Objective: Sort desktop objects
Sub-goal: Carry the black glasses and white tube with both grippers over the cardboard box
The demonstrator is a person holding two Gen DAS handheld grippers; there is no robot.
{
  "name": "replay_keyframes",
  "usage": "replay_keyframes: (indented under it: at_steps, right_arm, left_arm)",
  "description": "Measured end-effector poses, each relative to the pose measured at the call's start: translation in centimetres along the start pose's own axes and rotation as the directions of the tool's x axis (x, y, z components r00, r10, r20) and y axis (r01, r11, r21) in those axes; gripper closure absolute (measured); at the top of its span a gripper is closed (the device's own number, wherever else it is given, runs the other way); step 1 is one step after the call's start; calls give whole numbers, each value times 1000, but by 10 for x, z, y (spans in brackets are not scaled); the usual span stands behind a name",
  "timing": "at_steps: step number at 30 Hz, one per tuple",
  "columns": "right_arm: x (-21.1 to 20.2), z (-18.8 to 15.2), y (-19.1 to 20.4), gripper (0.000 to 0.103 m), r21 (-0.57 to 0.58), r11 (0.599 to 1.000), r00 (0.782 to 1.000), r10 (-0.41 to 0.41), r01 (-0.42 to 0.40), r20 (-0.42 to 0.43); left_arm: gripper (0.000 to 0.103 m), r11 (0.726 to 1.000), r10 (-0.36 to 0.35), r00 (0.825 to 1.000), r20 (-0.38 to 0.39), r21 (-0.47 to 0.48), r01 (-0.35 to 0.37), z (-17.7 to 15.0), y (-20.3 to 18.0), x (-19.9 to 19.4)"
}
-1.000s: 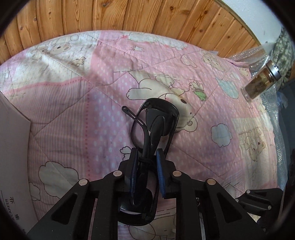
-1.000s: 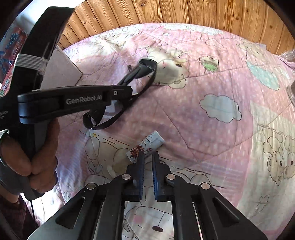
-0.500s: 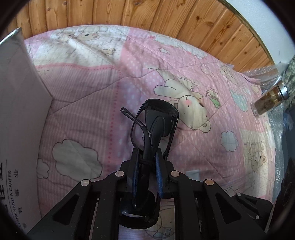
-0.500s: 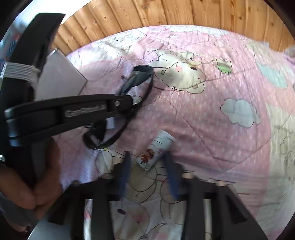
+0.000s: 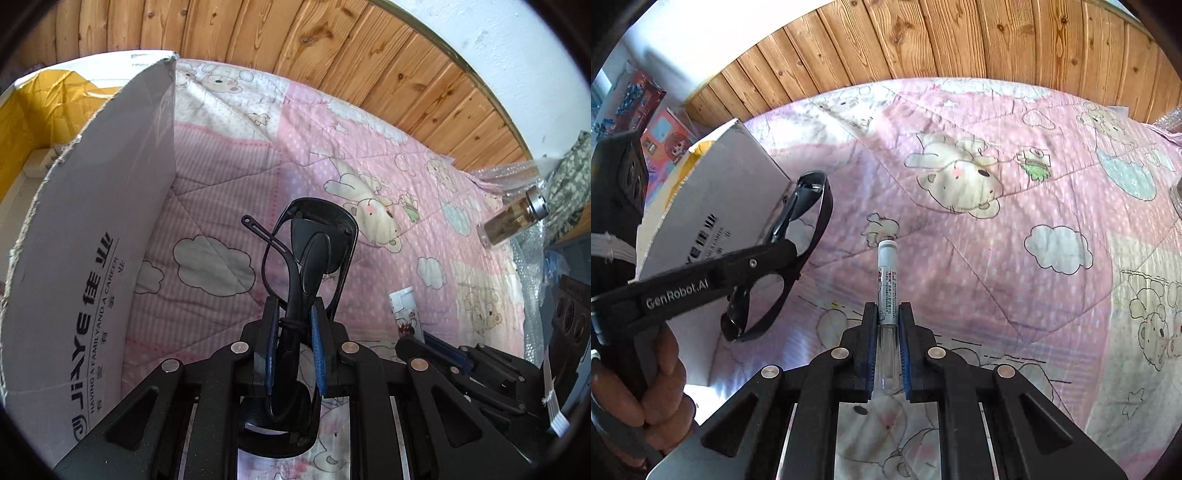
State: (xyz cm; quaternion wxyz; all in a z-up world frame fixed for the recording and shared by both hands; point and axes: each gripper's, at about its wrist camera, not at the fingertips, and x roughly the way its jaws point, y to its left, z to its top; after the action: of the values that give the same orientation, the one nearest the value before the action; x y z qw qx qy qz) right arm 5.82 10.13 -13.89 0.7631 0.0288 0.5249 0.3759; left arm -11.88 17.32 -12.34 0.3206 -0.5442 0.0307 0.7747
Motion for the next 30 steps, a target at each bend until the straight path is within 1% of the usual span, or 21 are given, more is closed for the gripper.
replay_keyframes:
  at_steps: [7, 8, 10, 12, 15, 22, 30]
  right_arm:
    - [-31, -6, 12, 91, 4, 999, 999, 37, -37, 39]
    - [-28, 1, 25, 91, 4, 999, 998, 42, -43, 43]
    - [-37, 0, 26, 91, -3, 999, 997, 48, -48, 56]
    - [-41, 2, 37, 91, -11, 999, 996, 52, -52, 66]
    - [-33, 7, 62, 91, -29, 998, 995, 55, -53, 82]
    - [-49, 2, 90, 91, -80, 995, 990, 69, -60, 119]
    - [-72, -1, 120, 91, -135, 989, 983, 77, -55, 169]
  left_arm:
    - [87, 999, 33, 998, 49, 41, -35, -11, -7, -34]
    - [87, 998, 38, 998, 57, 45, -41, -12, -7, -40]
    - [87, 997, 47, 996, 72, 57, -51, -15, -9, -51]
    - [87, 996, 51, 995, 84, 66, -56, -20, -9, -63]
    - [87, 994, 64, 992, 110, 86, -74, -25, -9, -81]
    - [87, 989, 81, 984, 161, 111, -100, -34, -4, -120]
    - [87, 990, 73, 979, 189, 108, -95, -44, 11, -150]
